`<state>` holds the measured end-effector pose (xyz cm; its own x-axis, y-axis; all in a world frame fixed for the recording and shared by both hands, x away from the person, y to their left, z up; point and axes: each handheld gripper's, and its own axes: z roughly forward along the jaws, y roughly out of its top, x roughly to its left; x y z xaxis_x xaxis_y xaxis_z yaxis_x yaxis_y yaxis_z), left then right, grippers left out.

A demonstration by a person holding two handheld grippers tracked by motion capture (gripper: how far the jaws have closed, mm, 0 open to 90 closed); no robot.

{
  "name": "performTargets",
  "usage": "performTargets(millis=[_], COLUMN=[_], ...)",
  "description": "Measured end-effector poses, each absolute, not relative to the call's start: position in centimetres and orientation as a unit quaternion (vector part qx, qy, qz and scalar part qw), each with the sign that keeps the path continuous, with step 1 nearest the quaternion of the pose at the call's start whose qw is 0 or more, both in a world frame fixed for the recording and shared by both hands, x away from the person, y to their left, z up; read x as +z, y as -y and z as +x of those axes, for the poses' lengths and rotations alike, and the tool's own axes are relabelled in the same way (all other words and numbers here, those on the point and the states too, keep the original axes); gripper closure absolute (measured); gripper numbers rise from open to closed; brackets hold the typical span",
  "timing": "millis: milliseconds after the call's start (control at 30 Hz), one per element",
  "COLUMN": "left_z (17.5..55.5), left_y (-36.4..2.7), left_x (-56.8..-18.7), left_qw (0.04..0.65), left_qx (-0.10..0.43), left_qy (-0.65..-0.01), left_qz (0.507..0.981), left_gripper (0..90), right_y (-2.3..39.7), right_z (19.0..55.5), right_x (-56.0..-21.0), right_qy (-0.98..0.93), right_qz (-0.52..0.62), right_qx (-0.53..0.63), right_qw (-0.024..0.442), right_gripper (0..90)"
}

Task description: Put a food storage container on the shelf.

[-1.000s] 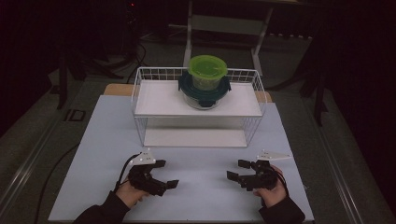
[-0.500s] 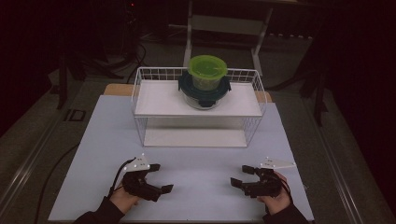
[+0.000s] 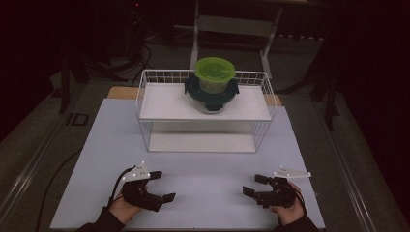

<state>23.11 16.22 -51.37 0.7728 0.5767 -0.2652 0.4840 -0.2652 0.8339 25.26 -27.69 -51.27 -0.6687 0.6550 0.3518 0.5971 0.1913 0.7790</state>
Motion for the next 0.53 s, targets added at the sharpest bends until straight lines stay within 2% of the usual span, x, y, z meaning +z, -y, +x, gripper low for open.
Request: performTargets(millis=[533], left_z=[23.25], left_y=[-16.61], left_x=[-51.29], left_qw=[0.519], left_qx=[0.048], left_qy=[-0.340], left_qz=[0.783], left_gripper=[3.3], right_y=[27.67], right_z=[25.42], right_x=[-51.46], right_qy=[-0.772], right_qz=[0.404], right_qx=[0.491], right_qw=[0.025], right_gripper=[16.5])
